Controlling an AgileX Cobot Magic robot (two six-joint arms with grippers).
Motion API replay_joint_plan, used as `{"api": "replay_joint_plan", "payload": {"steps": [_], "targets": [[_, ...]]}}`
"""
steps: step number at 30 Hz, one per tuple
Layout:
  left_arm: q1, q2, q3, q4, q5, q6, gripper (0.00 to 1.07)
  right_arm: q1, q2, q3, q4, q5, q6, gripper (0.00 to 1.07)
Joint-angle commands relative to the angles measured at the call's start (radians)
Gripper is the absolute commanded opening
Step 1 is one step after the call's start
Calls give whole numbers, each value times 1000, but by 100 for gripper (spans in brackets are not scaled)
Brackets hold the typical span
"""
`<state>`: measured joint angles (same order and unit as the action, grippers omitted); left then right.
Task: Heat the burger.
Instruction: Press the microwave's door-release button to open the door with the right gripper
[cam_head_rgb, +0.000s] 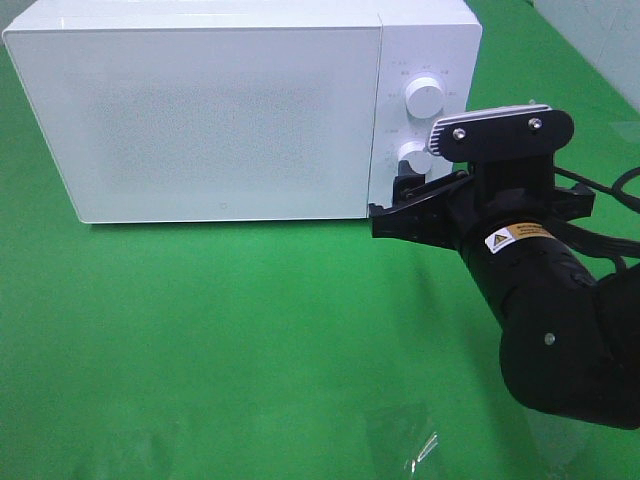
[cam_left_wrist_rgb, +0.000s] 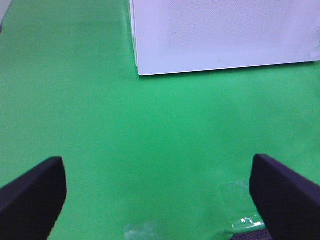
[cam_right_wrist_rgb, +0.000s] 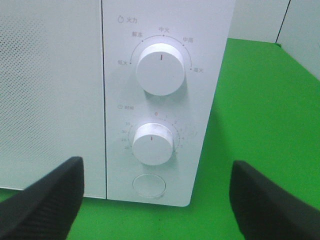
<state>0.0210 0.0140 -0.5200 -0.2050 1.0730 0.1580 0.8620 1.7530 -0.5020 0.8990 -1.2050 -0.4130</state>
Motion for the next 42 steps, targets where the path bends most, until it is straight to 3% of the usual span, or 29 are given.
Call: {"api": "replay_joint_plan", "payload": {"steps": [1,7,11,13,16,17,20,21,22,23,28,35,39,42], "targets": [[-3,-3,2,-1,-10,-9,91,2,21,-8,1,-55,29,76],[-3,-3,2,-1,-10,-9,91,2,33,-8,1,-50,211,74],[-3,-3,2,-1,-10,-9,91,2,33,-8,1,-50,436,64],[-3,-3,2,-1,-10,-9,91,2,33,-8,1,-6,742,48],[-3,-3,2,-1,-10,-9,91,2,33,-8,-4,18,933,38],[-3,-3,2,-1,-10,-9,91,2,33,-7,-10,36,1100,27],[-3,-3,2,-1,-10,-9,91,2,33,-7,-15,45,1183,21],[-3,-3,2,-1,-10,-9,91,2,33,-7,-25,56,1308,11],[-3,-3,2,-1,-10,-9,91,2,33,-7,-25,56,1308,11],[-3,-3,2,-1,-10,-9,91,2,33,-7,-28,64,1410,2],[-3,-3,2,-1,-10,-9,91,-2,33,-7,-29,170,1590,0],[-3,-3,2,-1,-10,-9,91,-4,51,-8,-29,226,1612,0],[-3,-3,2,-1,-10,-9,91,-67,77,-13,-108,257,1647,0],[-3,-3,2,-1,-10,-9,91,-131,111,-45,-241,263,1726,0]]}}
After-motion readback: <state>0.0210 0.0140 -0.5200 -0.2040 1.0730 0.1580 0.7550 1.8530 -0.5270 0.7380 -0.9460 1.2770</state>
